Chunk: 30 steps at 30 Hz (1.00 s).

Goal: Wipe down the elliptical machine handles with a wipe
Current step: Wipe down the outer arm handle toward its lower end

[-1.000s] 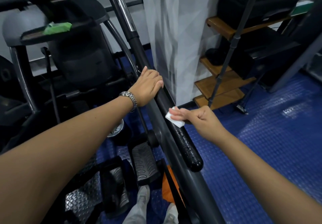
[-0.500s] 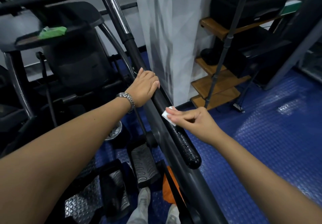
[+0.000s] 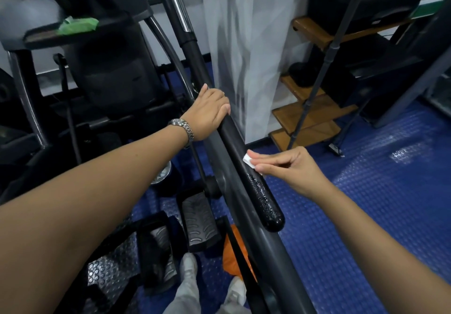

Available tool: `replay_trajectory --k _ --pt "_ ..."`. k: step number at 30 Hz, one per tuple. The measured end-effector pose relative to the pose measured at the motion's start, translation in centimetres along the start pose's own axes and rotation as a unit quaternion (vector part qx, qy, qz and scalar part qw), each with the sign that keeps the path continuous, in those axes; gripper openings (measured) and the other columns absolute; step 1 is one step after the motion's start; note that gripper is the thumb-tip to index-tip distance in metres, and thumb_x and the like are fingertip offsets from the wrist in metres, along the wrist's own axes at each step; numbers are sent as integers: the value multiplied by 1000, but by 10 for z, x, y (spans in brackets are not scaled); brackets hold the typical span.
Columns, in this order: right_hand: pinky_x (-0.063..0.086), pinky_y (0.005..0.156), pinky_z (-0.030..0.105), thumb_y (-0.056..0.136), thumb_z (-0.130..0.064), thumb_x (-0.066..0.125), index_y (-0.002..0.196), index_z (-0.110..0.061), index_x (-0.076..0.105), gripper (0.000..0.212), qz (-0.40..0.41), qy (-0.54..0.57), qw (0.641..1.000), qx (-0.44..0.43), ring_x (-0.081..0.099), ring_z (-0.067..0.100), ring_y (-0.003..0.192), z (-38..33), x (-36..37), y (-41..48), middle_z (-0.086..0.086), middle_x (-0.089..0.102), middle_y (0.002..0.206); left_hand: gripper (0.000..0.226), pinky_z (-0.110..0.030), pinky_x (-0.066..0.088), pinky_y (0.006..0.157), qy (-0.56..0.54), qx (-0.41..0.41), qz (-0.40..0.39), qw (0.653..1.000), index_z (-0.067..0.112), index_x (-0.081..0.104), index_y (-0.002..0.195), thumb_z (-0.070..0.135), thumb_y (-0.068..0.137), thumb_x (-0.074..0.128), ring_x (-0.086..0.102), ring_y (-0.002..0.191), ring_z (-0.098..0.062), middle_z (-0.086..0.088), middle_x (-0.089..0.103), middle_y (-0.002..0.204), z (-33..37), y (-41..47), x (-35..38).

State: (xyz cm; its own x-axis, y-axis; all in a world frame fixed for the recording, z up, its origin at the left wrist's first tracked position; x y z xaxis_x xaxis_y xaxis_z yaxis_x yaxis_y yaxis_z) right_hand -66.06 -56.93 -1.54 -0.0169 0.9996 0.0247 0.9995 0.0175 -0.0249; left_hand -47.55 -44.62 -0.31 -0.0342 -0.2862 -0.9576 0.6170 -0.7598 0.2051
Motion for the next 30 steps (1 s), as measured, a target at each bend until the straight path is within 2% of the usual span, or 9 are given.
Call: replay_trajectory --k 9,12,14,16,17,21,25,27,30 --pt "41 107 27 82 0 67 104 0 71 22 -51 -9 999 -17 57 12 121 1 3 -6 5 70 112 53 -29 -3 113 9 -5 -2 1000 18 58 88 38 92 9 41 114 -17 -2 51 97 1 0 -1" --pt "38 110 30 93 -10 59 106 -6 71 18 -60 -68 995 -47 51 12 127 -6 6 -2 9 70 113 54 -28 -4 112 3 -6 -2 1000 17 59 89 38 92 9 41 117 -18 -3 52 99 0 -1 -2" --pt "34 112 26 99 -28 46 112 -5 69 35 -76 -113 988 -70 50 11 129 -9 18 3 15 70 110 55 -29 -3 112 7 -4 -5 1000 17 59 89 39 92 9 40 118 -19 -4 52 100 1 -1 -2" --pt "36 109 22 98 -47 37 111 -3 68 56 -86 -114 988 -63 58 10 120 -12 25 0 8 73 105 55 -31 -2 113 10 -5 -8 1000 17 59 89 39 91 8 40 117 -18 -3 52 99 1 -1 -2" --pt "37 107 22 99 -49 33 107 -3 70 60 -91 -106 988 -61 60 9 117 -12 22 -2 5 74 102 55 -31 -2 113 10 -6 -9 1000 17 59 89 39 91 8 40 116 -18 -3 51 99 1 -1 -2" --pt "35 112 29 104 -25 20 94 -4 76 60 -77 -100 990 -57 52 8 126 -13 9 0 4 74 104 56 -33 -1 114 9 -4 -6 1000 18 58 89 39 91 7 40 115 -18 -2 50 98 2 -1 -2" --pt "33 110 23 102 -37 24 116 -20 65 47 -93 -134 984 -65 60 8 117 -12 26 4 3 73 106 56 -34 0 114 9 -3 -6 1000 17 59 90 40 91 7 41 115 -19 -3 50 98 1 -1 -2" --pt "34 109 23 104 -29 24 121 -26 62 41 -115 -145 980 -75 60 11 118 -13 26 -4 3 74 104 56 -33 -1 114 9 -3 -6 1000 17 58 90 40 91 7 41 114 -18 -3 50 98 2 -1 -2" --pt "37 110 30 104 -29 30 100 -14 75 47 -101 -131 984 -59 55 9 123 -16 13 -8 0 75 100 57 -32 -1 114 6 -3 -3 1000 17 59 90 40 91 7 41 116 -18 -3 50 99 3 -1 -2"
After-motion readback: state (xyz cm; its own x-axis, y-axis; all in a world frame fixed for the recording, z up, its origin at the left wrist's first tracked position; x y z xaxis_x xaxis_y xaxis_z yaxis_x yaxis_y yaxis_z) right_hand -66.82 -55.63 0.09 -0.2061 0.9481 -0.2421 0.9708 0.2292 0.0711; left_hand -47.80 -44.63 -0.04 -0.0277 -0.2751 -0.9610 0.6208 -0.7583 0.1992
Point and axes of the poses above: each hand's wrist, its own y-axis towards the middle knuckle, its own x-axis out of the palm, z = x × y, the point moved 6 cm from there along y, towards the middle knuckle
